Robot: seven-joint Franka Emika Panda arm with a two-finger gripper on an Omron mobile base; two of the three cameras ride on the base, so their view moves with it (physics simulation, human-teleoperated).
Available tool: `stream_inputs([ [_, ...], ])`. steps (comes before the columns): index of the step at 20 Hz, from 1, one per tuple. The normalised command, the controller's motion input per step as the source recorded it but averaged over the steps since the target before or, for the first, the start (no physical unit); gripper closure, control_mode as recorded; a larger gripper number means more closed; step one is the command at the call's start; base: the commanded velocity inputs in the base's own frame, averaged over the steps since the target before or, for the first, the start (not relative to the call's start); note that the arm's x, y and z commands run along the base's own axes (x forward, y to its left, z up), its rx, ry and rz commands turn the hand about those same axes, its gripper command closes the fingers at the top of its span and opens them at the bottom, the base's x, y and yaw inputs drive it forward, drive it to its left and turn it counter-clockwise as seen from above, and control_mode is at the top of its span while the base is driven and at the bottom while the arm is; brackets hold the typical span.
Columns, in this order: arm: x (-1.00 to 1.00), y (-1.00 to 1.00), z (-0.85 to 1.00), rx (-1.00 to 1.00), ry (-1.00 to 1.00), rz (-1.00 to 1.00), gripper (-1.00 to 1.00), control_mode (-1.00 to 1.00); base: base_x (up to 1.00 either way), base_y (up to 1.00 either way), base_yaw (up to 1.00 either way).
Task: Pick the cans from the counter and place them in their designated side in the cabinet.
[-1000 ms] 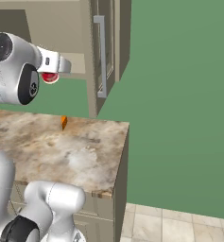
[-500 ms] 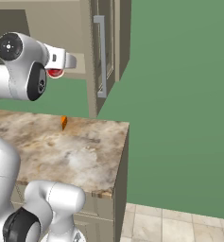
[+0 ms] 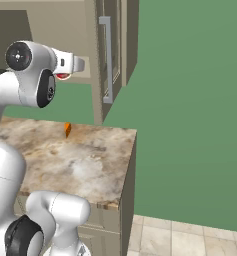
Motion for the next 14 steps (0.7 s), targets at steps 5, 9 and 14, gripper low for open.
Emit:
stream_inputs([
  [5,0.27,-0.04,0.00,0.00,0.00,0.00,1.00,-1.00,0.00,0.00,0.00],
  [9,0.27,-0.04,0.00,0.00,0.00,0.00,1.00,-1.00,0.00,0.00,0.00],
  [14,0.29,0.00,-0.02,0.00,0.00,0.00,1.00,-1.00,0.00,0.00,0.00],
])
